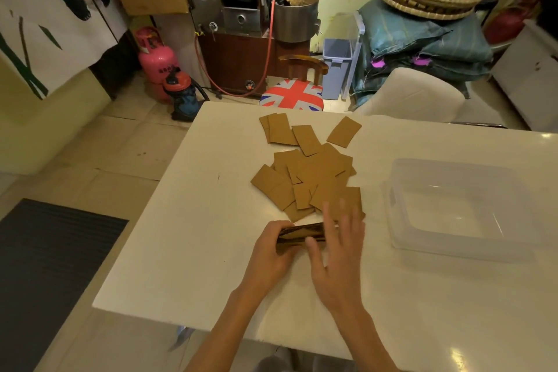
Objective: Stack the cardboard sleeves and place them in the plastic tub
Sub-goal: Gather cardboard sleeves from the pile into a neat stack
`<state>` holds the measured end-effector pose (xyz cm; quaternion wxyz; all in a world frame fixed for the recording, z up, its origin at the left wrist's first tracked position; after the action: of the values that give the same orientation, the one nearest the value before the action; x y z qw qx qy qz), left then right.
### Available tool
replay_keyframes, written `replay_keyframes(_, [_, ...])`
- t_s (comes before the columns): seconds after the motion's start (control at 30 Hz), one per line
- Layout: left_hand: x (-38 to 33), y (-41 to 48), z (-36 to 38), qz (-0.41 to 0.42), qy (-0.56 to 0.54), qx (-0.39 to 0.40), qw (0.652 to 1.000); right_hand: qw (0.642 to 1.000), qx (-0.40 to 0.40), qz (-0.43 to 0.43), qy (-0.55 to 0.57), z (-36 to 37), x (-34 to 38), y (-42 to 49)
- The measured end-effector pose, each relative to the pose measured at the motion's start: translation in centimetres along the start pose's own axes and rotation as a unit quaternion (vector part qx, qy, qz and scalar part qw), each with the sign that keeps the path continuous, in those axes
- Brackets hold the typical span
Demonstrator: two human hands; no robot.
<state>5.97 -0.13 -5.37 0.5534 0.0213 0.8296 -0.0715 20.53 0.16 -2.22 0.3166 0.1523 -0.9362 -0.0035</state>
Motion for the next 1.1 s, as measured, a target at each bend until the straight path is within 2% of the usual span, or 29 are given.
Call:
replay_keyframes(0.1, [-0.2, -0.2, 0.5, 0.006, -0.047, -0.012, 0.999, 0.992, 0.048, -0.047, -0.105, 1.3, 2.4, 0.4])
replay_keyframes(0.3, [0.1, -0.2, 0.0, -0.007, -0.091, -0.013, 0.996, 0.974, 0.095, -0.060, -0.198, 3.6, 1.6, 0.2])
replay_keyframes(0.37, [0.4, -0.3, -0.2, -0.011, -0.094, -0.021, 0.995, 0.976, 0.079, -0.055, -0.196, 3.0, 1.7, 0.6])
replay_keyframes(0.43, [0.7, 0.0, -0.1, -0.010, -0.092, -0.030, 0.995, 0.996, 0.017, 0.019, -0.089, 1.8, 0.4, 1.2])
replay_keyframes(0.47, [0.8, 0.1, -0.1, -0.008, -0.087, -0.037, 0.995, 0.997, -0.012, 0.072, 0.014, 1.3, -0.4, 1.4])
replay_keyframes(0.53, [0.5, 0.2, 0.5, 0.006, -0.082, -0.046, 0.996, 0.966, -0.016, 0.144, 0.214, 1.9, -1.3, 1.7])
replay_keyframes(0.57, [0.4, 0.2, 0.8, 0.015, -0.100, -0.047, 0.994, 0.954, -0.012, 0.155, 0.255, 2.5, -1.1, 1.7])
replay_keyframes(0.63, [0.2, 0.1, 1.2, 0.025, -0.190, -0.057, 0.980, 0.948, -0.039, 0.156, 0.275, 3.0, -0.6, 1.8])
replay_keyframes(0.73, [-0.4, 0.6, 1.5, 0.012, -0.275, -0.099, 0.956, 0.914, -0.082, 0.160, 0.364, 3.0, -0.6, 1.8])
replay_keyframes(0.83, [-0.4, 1.1, 1.5, -0.049, -0.241, -0.203, 0.948, 0.908, -0.103, 0.153, 0.375, 2.9, -0.7, 1.5])
replay_keyframes(0.9, [-0.2, 1.2, 1.4, -0.058, -0.231, -0.248, 0.939, 0.905, -0.118, 0.163, 0.375, 2.9, -0.8, 1.2])
replay_keyframes(1.0, [-0.5, 1.3, 1.7, -0.051, -0.244, -0.243, 0.937, 0.879, -0.128, 0.190, 0.419, 3.2, -0.9, 1.1])
replay_keyframes(1.1, [-1.4, 0.9, 1.9, -0.043, -0.223, -0.231, 0.946, 0.884, -0.129, 0.175, 0.413, 2.5, -1.3, 1.0])
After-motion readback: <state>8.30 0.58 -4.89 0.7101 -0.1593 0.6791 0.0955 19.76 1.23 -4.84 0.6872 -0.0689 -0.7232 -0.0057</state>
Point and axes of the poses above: each hand's wrist, its own y-axis towards the middle knuckle, its own z-axis out of the palm, x = y × z, the point moved 4 cm from there along y, towards the middle knuckle, and after that the axes turned 14 degrees about x, right-handed, at the moved point
